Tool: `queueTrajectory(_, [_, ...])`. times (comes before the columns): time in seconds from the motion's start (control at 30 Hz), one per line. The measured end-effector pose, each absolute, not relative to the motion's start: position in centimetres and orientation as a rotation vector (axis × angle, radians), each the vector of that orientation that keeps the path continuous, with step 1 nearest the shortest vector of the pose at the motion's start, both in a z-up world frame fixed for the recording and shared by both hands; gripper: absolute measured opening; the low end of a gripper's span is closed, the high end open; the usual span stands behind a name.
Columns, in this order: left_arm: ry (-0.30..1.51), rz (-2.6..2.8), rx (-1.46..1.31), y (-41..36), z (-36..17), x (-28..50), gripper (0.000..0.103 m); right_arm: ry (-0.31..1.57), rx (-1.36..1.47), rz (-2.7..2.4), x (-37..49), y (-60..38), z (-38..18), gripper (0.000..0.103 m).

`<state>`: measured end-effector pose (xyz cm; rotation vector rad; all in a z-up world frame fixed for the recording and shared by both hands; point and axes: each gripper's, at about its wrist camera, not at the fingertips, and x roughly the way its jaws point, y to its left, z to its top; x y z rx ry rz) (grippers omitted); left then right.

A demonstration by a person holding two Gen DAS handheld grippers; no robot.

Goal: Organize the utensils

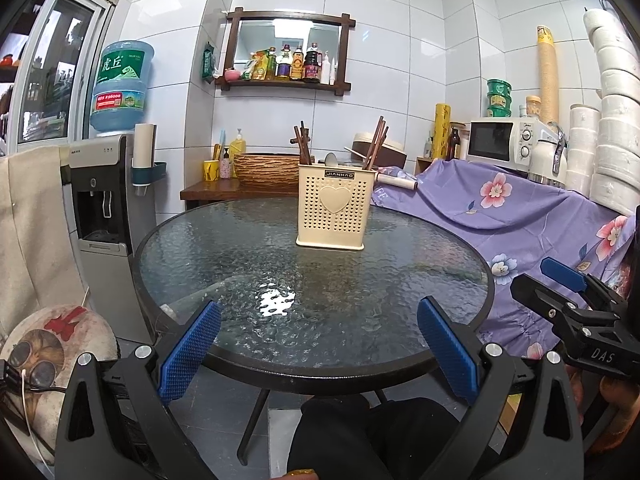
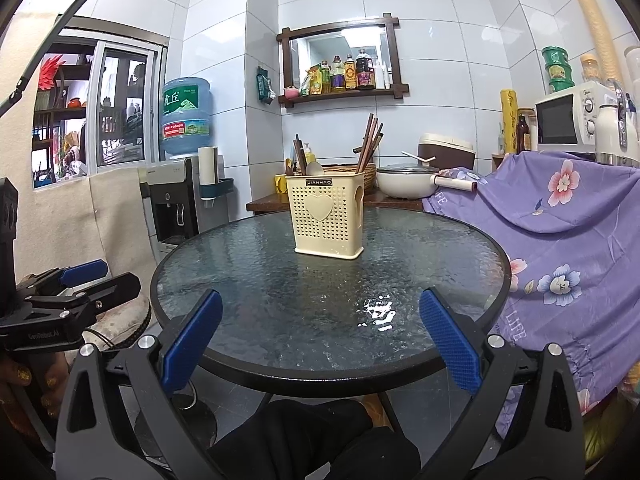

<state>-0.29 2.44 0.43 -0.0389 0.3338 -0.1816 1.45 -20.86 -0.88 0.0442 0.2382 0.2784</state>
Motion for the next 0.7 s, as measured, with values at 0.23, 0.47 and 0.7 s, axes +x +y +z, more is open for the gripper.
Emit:
queueTrajectory(0.23, [0.334,-0.182,-0.042,2.55,0.46,-0.28,0.097,0.242,0.041,0.281,1.45,-20.79,-0.90,0.097])
queueTrajectory(0.47, [0.335,-0.182,-0.042,2.51,0.45,-0.30,0.097,0.243,0.042,0.281,1.43,-20.77,-0.91,0.097])
queueTrajectory(0.7, [0.335,-0.181,-0.041,2.51,0.45,-0.29,0.097,0.245,0.042,0.282,1.48,-20.72,-0.95,0.097])
